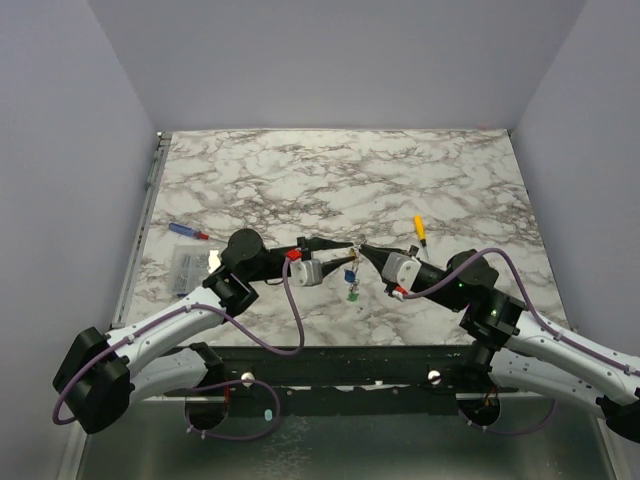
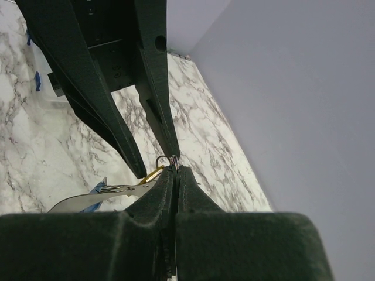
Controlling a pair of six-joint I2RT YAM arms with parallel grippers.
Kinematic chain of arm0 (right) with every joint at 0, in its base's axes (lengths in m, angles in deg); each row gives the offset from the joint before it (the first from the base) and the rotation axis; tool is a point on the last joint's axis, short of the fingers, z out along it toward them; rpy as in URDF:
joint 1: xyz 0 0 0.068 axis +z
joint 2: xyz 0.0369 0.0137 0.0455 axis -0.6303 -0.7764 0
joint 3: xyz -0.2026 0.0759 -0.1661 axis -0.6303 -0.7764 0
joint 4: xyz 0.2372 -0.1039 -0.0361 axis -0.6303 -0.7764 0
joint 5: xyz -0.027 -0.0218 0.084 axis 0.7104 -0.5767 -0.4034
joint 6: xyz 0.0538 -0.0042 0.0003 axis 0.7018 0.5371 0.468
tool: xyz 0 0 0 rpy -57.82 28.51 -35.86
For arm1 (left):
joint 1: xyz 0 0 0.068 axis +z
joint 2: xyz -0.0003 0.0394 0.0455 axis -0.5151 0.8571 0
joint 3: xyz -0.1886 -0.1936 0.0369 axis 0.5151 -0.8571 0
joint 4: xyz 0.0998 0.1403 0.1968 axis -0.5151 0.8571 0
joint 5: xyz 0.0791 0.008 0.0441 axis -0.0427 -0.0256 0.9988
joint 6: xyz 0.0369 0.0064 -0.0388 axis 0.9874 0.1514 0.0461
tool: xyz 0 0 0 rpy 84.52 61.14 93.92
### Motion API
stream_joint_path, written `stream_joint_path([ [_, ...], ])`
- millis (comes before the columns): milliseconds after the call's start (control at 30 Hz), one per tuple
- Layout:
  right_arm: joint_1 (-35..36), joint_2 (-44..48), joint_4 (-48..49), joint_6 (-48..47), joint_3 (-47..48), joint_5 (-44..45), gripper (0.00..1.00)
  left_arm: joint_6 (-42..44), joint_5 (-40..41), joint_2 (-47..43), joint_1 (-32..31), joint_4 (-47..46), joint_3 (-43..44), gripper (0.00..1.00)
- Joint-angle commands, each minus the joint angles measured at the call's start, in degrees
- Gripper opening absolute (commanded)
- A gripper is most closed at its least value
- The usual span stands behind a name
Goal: Put the keys on the keyring
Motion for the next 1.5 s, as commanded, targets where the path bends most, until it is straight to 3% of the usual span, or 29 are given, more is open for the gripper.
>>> stream_joint_path([
  [0,0.26,0.93,3.79,0.5,-0.67,-0.83,0.01,0.97,-0.21,0.45,-0.65,-1.31,-0.69,0.28],
  [167,0.26,0.97,4.28,0.6,-1.11,-1.22,0.01,2.54,0.84,0.33,-1.37,-1.31,-1.16,0.02],
  [200,0.26,0.89,4.27,0.6,-1.12,-1.2,0.01,2.85,1.02,0.22,-1.56,-1.31,-1.23,0.0],
  [600,0.26,0.6,4.05,-0.35,-1.61,0.43,0.01,6.95,5.58,-1.53,-1.67,-1.14,-2.51,0.0],
  [1467,0.26,2.94,8.29,2.82,-3.23,-1.47,0.01,8.19,1.7,-1.7,-3.25,-1.01,-2.72,0.0],
])
